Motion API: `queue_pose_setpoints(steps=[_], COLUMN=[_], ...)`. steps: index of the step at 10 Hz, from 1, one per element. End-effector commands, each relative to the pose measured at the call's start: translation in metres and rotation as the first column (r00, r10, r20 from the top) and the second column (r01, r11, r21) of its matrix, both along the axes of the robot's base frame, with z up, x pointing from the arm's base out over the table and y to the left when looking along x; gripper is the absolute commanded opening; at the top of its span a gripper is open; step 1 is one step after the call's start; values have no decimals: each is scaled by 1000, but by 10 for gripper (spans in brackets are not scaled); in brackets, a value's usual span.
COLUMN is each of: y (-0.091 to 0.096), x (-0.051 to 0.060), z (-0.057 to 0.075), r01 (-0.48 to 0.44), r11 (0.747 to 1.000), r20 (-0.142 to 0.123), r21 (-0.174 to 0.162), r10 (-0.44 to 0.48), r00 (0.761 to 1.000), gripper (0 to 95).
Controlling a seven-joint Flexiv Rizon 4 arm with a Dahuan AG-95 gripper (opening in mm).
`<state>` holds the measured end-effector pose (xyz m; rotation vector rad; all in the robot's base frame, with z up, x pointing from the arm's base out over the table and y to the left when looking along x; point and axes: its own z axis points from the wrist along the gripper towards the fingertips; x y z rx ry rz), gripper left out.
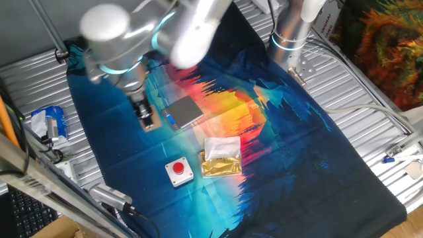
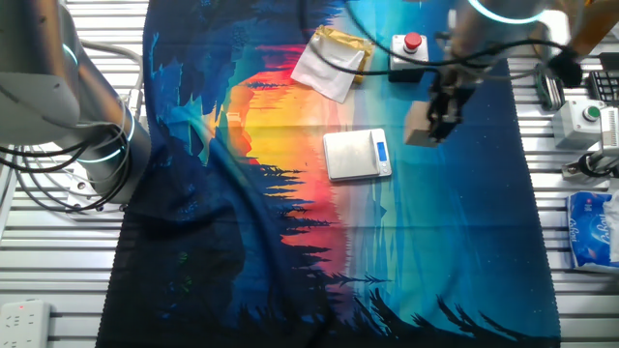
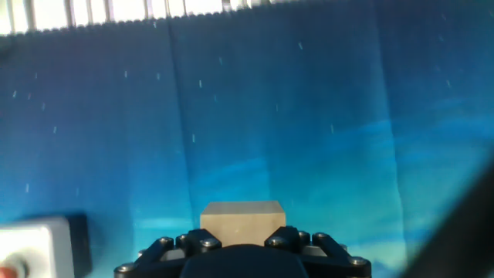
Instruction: Place the block on the scale
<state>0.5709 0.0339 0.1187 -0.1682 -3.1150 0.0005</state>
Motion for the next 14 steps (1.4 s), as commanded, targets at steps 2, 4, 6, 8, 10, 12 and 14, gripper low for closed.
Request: queue_pose_setpoints(steps=[2,4,6,8,10,12,14], y=[-16,-20,-20,-20,-20,-20,-20], x=[-7,-11,-11,-11,-11,-11,-11], z=[12,10,10,10,10,10,10], r01=[3,5,13,14,14,-11,-2], r11=[999,999,999,999,999,999,999], r20=[-11,0,7,6,8,19,18], r21=[34,35,36,35,41,40,38], r10=[-2,-5,-14,-14,-14,10,1], r00=[1000,1000,1000,1000,1000,1000,1000], gripper=[0,0,0,0,0,0,0])
